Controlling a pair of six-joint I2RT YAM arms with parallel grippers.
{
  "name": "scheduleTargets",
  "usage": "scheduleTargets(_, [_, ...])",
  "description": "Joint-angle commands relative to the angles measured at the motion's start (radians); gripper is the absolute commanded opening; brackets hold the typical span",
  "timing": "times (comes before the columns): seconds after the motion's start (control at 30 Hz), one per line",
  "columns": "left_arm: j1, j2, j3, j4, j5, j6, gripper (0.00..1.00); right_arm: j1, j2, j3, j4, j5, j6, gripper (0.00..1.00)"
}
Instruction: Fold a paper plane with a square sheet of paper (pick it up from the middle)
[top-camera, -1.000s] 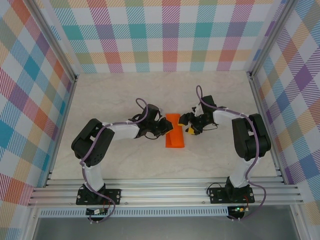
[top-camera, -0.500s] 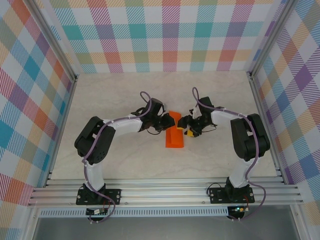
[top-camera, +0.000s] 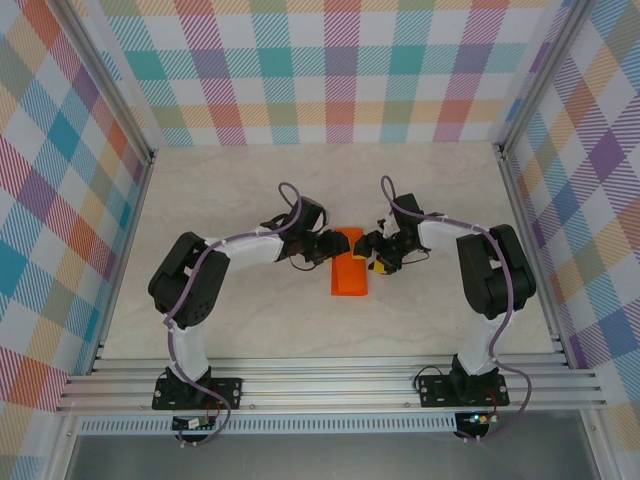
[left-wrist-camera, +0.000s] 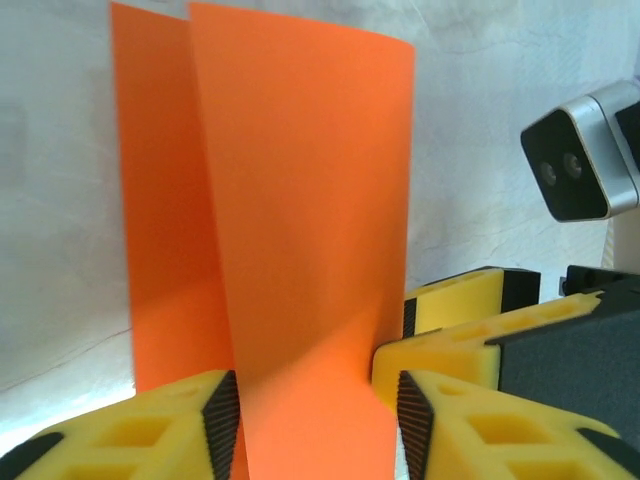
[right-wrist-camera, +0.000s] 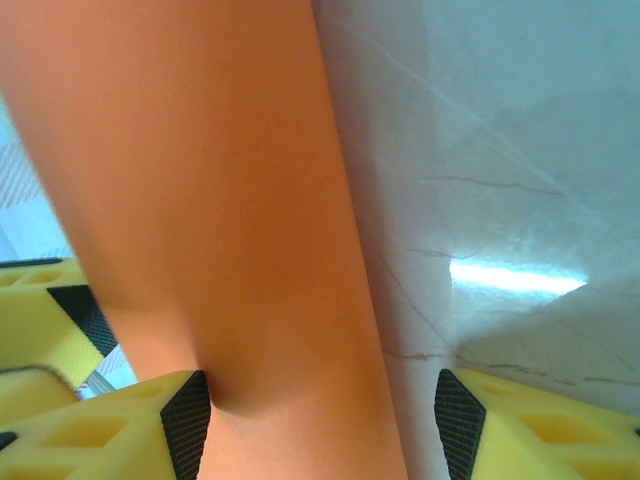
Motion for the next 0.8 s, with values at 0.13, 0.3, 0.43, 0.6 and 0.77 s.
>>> scheduleTargets(0.13, [0.013,-0.162,-0.096,-0.077,-0.133,-0.006,0.51,0.018,0.002,0.028,0.005,0.063,0.054,0.64])
scheduleTargets(0.3, [0.013,-0.21,-0.139,-0.078,-0.174,-0.028,0.47,0.043,0.02,0.06,-0.031,0.08,0.032,0.64])
scheduleTargets(0.43, [0.013,-0.223,-0.143,-0.087,-0.184,-0.027,0.45,0.069,0.031,0.09,-0.091,0.142,0.014,0.65])
scheduleTargets(0.6, [0.013,-0.232,-0.151,-0.078,-0.196,-0.036,0.43,0.09,0.053,0.13,-0.153,0.206,-0.009,0.65])
scheduleTargets(0.77, [0.013,-0.233,-0.157,-0.072,-0.195,-0.038,0.42,0.093,0.061,0.151,-0.194,0.244,-0.036,0.65])
